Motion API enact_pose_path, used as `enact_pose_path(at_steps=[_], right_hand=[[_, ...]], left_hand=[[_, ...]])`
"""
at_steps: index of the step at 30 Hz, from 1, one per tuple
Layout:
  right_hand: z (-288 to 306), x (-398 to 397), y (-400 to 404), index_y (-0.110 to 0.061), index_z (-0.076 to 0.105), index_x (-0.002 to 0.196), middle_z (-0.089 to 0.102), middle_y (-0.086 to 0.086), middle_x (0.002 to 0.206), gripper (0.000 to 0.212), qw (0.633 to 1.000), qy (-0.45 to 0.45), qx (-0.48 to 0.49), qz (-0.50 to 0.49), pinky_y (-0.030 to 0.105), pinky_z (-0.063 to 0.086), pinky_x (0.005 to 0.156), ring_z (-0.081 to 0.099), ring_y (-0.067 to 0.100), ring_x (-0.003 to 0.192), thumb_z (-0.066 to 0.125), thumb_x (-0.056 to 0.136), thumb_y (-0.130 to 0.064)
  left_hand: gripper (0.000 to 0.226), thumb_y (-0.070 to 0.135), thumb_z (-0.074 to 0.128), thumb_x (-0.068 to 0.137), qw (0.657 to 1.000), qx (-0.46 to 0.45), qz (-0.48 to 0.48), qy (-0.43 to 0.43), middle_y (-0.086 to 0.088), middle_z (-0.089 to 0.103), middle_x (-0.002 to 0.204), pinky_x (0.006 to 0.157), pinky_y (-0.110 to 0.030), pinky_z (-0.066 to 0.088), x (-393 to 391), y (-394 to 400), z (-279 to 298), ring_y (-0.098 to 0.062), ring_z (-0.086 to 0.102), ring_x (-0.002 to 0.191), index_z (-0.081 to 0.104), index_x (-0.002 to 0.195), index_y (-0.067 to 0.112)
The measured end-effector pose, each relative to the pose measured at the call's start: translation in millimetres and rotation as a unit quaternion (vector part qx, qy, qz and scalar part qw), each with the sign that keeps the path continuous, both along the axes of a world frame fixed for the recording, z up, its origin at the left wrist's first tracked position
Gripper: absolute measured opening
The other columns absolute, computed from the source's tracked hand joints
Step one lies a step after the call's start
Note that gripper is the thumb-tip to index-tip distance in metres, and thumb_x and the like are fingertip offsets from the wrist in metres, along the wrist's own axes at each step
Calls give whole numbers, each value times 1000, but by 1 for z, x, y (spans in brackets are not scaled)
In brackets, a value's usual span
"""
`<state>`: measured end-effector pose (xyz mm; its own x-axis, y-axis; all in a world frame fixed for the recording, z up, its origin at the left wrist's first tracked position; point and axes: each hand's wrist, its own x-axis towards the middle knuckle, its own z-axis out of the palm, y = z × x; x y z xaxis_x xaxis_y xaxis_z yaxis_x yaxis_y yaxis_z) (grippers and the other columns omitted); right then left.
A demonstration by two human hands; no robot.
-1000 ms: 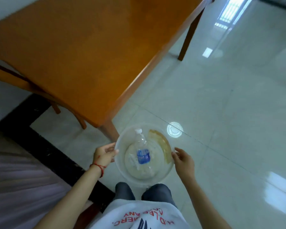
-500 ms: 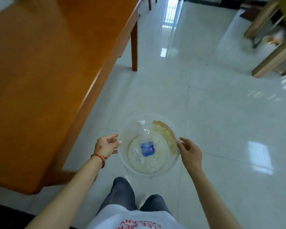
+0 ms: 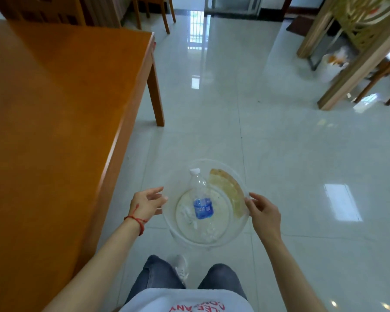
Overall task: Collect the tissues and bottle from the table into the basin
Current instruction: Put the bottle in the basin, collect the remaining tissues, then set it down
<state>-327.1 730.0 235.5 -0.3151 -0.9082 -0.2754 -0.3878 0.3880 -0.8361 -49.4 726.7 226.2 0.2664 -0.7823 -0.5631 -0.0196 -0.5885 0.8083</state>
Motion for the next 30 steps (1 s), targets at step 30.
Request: enact_pose_path(at_steps=[30], right_hand=[[-24, 36, -505, -15, 63, 107, 65, -4, 82, 23, 998, -23, 24, 47, 10, 40, 63, 58, -2, 75, 60, 85, -23]], left_hand=[[49, 3, 65, 79, 999, 23, 39, -19, -23, 55, 124, 81, -38, 51, 30, -486, -17, -30, 57, 100, 52, 126, 3]])
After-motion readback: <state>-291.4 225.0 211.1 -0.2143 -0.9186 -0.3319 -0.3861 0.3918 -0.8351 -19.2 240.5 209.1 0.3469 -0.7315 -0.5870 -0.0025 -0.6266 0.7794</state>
